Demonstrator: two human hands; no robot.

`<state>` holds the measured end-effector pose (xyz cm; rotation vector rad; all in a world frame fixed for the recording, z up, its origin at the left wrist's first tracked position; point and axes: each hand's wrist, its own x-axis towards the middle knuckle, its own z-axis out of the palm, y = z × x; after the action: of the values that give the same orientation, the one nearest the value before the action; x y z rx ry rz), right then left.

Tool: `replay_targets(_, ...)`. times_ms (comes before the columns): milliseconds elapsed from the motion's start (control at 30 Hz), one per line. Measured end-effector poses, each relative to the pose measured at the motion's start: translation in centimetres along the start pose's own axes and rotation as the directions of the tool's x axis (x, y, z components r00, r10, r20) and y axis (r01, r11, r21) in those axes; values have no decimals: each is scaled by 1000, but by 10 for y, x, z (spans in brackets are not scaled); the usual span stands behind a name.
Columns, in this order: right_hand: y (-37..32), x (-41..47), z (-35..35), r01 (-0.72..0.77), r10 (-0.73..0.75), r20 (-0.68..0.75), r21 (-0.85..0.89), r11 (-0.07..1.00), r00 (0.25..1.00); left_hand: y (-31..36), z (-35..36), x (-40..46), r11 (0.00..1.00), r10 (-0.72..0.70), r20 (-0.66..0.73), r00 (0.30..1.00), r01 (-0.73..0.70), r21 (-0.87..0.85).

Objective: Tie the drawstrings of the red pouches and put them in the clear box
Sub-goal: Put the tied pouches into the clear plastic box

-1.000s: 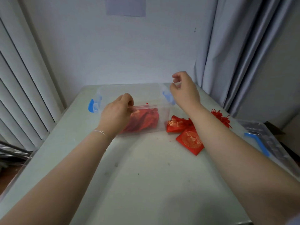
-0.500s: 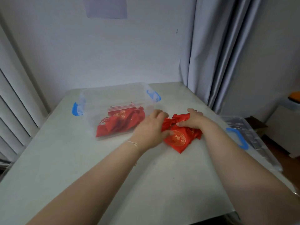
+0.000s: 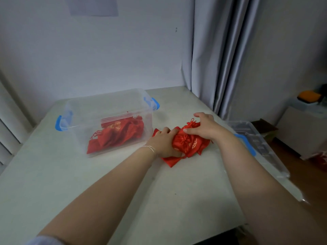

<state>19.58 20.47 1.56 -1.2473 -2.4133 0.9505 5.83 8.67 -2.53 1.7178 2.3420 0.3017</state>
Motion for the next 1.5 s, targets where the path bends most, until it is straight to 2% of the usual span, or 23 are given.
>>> replay_targets(67,2,1,-1,-59,64,37,-124,991,997,-2,0,-2,999,17,-11,1000,-17,-28)
replay_targets(133,3,0,3,-96,113,110,-144,985,988,-4,-3,-3,998,42,-6,999,-42,-46)
replay_targets(267,-1,-2,15,-92,56,266,127,988,962,-13,-9,-3,992,117,10,993,-116,-48)
replay_targets(467,-13,-8,15,-63,26,260,135,989,965,-25,-7,-14,977,142,-74,987,-152,-151)
replay_targets(600,-25,-11,3,-72,8,284,214,974,959,-27,-31,-26,966,160,-127,979,-182,-182)
replay_targets(700,-44,-12,-12,-10,-75,237,337,941,969,-20,-70,-41,956,185,-250,951,-233,-180)
replay_targets(800,-74,-17,-30,116,-208,149,469,876,967,-13,-115,-56,955,206,-392,897,-272,-121)
replay_targets(967,-131,-24,-46,337,-363,-67,553,762,929,-20,-176,-78,963,178,-567,804,-260,-66)
replay_targets(1067,-163,-19,-36,435,-388,-212,579,689,897,-39,-200,-85,977,128,-640,758,-206,-49)
replay_targets(1133,-179,-11,-19,445,-395,-221,583,680,892,-59,-207,-85,993,71,-629,774,-116,-30)
replay_targets(1200,-189,-1,5,392,-396,-139,616,683,908,-81,-206,-85,1000,-1,-595,804,-17,-25)
replay_targets(1267,-188,8,24,294,-410,18,667,685,912,-100,-199,-81,997,-82,-552,830,68,-45)
replay_targets(1333,-181,15,33,253,-402,101,634,731,910,-117,-191,-79,985,-171,-488,856,159,-66)
replay_targets(1367,-174,21,34,271,-375,54,599,754,925,-123,-186,-79,978,-209,-438,874,197,-72)
replay_targets(1433,-152,38,34,310,-254,-179,472,825,950,-134,-177,-78,958,-287,-332,899,272,-92)
replay_targets(1467,-137,46,33,282,-184,-278,369,886,943,-137,-173,-79,948,-317,-303,899,301,-100)
replay_targets(1500,-119,51,31,204,-124,-313,238,949,941,-138,-169,-79,945,-328,-296,897,313,-99)
